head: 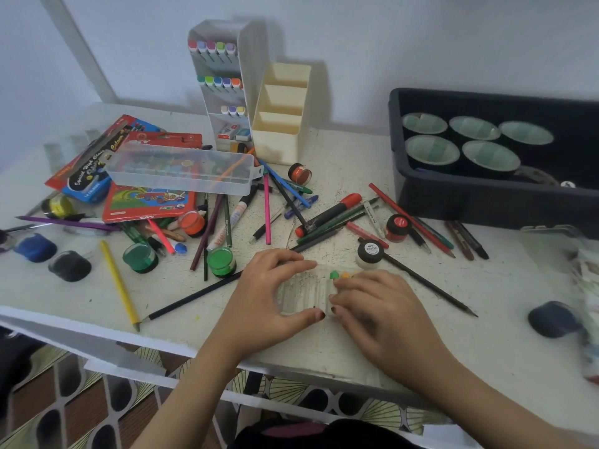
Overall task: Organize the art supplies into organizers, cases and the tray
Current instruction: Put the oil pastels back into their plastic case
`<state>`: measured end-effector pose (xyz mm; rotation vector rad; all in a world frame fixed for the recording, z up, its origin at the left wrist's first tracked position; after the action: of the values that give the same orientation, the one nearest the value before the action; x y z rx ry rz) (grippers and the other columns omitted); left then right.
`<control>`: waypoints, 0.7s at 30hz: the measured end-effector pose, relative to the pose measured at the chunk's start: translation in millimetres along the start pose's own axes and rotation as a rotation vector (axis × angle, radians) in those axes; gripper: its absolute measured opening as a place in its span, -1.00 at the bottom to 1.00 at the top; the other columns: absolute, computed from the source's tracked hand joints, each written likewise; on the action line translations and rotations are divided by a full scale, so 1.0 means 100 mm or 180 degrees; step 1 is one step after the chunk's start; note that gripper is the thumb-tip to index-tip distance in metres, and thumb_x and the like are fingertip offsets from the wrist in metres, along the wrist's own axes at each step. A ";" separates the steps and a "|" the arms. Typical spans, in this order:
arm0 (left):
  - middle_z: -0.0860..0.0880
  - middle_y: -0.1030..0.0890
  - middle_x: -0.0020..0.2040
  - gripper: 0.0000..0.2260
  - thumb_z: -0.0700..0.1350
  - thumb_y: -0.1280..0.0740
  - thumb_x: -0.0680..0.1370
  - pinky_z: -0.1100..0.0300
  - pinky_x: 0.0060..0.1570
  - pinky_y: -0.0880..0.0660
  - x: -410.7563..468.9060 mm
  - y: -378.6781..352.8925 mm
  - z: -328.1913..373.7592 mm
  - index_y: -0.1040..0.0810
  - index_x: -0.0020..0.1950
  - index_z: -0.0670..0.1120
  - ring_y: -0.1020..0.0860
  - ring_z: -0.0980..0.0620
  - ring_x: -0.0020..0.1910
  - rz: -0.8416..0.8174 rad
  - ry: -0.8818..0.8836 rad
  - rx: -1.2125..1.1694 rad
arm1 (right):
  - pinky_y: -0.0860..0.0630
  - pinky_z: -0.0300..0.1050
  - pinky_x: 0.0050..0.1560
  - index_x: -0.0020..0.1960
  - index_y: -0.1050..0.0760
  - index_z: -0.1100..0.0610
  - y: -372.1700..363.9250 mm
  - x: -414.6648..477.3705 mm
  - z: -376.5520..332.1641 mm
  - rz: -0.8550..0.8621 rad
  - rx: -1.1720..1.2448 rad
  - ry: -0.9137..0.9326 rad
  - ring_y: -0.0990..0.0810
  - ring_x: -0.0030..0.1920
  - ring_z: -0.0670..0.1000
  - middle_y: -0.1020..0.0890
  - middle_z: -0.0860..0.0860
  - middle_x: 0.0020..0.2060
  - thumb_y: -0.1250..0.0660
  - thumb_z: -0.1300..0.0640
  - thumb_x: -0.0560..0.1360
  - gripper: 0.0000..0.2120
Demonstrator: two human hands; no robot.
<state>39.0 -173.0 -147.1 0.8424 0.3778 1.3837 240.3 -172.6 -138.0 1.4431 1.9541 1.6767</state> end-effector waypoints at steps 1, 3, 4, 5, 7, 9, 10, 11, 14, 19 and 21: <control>0.19 -0.45 0.16 -0.45 0.29 -0.39 0.32 0.30 0.25 -0.25 0.00 0.00 0.00 -0.54 0.25 0.10 -0.37 0.19 0.25 0.0000 -0.0003 -0.0006 | -0.37 -0.18 0.09 -0.04 -0.62 0.00 0.00 0.03 0.01 -0.0038 0.0015 -0.0107 -0.50 0.06 -0.09 -0.64 -0.15 -0.01 -0.23 -0.05 0.49 -0.77; 0.18 -0.45 0.16 -0.48 0.28 -0.39 0.33 0.28 0.24 -0.26 -0.01 0.00 -0.01 -0.55 0.23 0.13 -0.37 0.16 0.25 -0.0007 -0.0023 -0.0013 | -0.32 -0.19 0.11 0.03 -0.60 -0.02 0.00 0.07 0.03 -0.0150 -0.0034 -0.0251 -0.49 0.08 -0.11 -0.62 -0.17 0.02 -0.21 -0.11 0.46 -0.71; 0.18 -0.45 0.16 -0.51 0.28 -0.40 0.33 0.27 0.24 -0.26 -0.01 0.00 -0.01 -0.56 0.21 0.15 -0.37 0.15 0.25 -0.0009 -0.0036 -0.0013 | -0.31 -0.18 0.11 0.06 -0.59 -0.02 -0.01 0.08 0.03 -0.0198 -0.0052 -0.0298 -0.48 0.09 -0.12 -0.61 -0.17 0.04 -0.21 -0.13 0.46 -0.69; 0.18 -0.45 0.17 -0.53 0.28 -0.40 0.33 0.27 0.24 -0.27 -0.01 0.00 -0.01 -0.57 0.19 0.15 -0.37 0.15 0.26 -0.0002 -0.0049 -0.0010 | -0.31 -0.18 0.12 0.08 -0.59 -0.01 -0.02 0.09 0.03 -0.0218 -0.0066 -0.0326 -0.48 0.09 -0.12 -0.61 -0.17 0.04 -0.21 -0.14 0.45 -0.67; 0.18 -0.45 0.17 -0.55 0.27 -0.40 0.33 0.27 0.24 -0.26 0.00 -0.01 -0.02 -0.58 0.16 0.14 -0.37 0.17 0.25 0.0024 -0.0064 0.0000 | -0.31 -0.18 0.11 0.08 -0.60 0.00 -0.03 0.08 0.02 -0.0205 -0.0119 -0.0338 -0.46 0.09 -0.13 -0.61 -0.16 0.04 -0.21 -0.13 0.45 -0.66; 0.18 -0.45 0.17 -0.55 0.28 -0.40 0.33 0.28 0.24 -0.26 -0.01 -0.01 -0.03 -0.59 0.15 0.13 -0.36 0.20 0.25 0.0033 -0.0064 0.0008 | -0.32 -0.18 0.10 0.08 -0.61 0.00 -0.02 0.07 0.01 -0.0184 -0.0161 -0.0317 -0.45 0.09 -0.13 -0.62 -0.16 0.04 -0.20 -0.14 0.45 -0.65; 0.18 -0.45 0.17 -0.54 0.28 -0.40 0.33 0.28 0.24 -0.26 -0.01 -0.01 -0.03 -0.59 0.15 0.12 -0.36 0.20 0.25 0.0031 -0.0065 0.0010 | -0.32 -0.18 0.11 0.09 -0.61 0.00 -0.02 0.06 0.01 -0.0186 -0.0162 -0.0314 -0.45 0.10 -0.13 -0.62 -0.15 0.05 -0.20 -0.15 0.45 -0.64; 0.18 -0.45 0.17 -0.54 0.28 -0.40 0.32 0.28 0.24 -0.26 -0.01 -0.01 -0.03 -0.59 0.15 0.12 -0.36 0.20 0.25 0.0028 -0.0066 0.0012 | -0.32 -0.17 0.11 0.09 -0.61 0.00 -0.01 0.05 0.01 -0.0194 -0.0155 -0.0317 -0.46 0.10 -0.12 -0.62 -0.16 0.05 -0.21 -0.16 0.45 -0.63; 0.17 -0.45 0.17 -0.53 0.29 -0.39 0.32 0.31 0.24 -0.24 -0.01 -0.01 -0.02 -0.58 0.15 0.11 -0.36 0.21 0.25 0.0006 -0.0075 0.0046 | -0.33 -0.17 0.10 0.12 -0.59 0.01 0.01 0.03 0.00 -0.0222 -0.0169 -0.0347 -0.48 0.08 -0.12 -0.62 -0.16 0.04 -0.21 -0.17 0.45 -0.61; 0.18 -0.44 0.18 -0.50 0.31 -0.38 0.32 0.32 0.25 -0.23 0.00 -0.01 -0.02 -0.58 0.17 0.09 -0.35 0.20 0.26 -0.0023 -0.0061 0.0075 | -0.31 -0.21 0.11 0.14 -0.57 0.01 0.02 0.07 -0.02 -0.0344 -0.0294 -0.0292 -0.49 0.07 -0.11 -0.62 -0.17 0.03 -0.21 -0.16 0.45 -0.61; 0.18 -0.44 0.18 -0.50 0.31 -0.38 0.32 0.31 0.26 -0.24 0.00 -0.01 -0.02 -0.58 0.17 0.09 -0.35 0.19 0.26 -0.0027 -0.0063 0.0082 | -0.26 -0.21 0.14 0.12 -0.59 0.00 0.03 0.08 -0.01 -0.0418 -0.0341 -0.0228 -0.50 0.07 -0.09 -0.61 -0.17 0.04 -0.21 -0.17 0.45 -0.63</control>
<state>38.2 -172.3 -149.0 0.8740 0.3841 1.3644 236.9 -167.6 -131.7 1.2894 1.8486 1.6229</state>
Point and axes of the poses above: each hand's wrist, its own x-axis towards the middle knuckle, its own y-axis out of the back of the hand, z = x × y, the point moved 1 cm from there along x, towards the middle knuckle
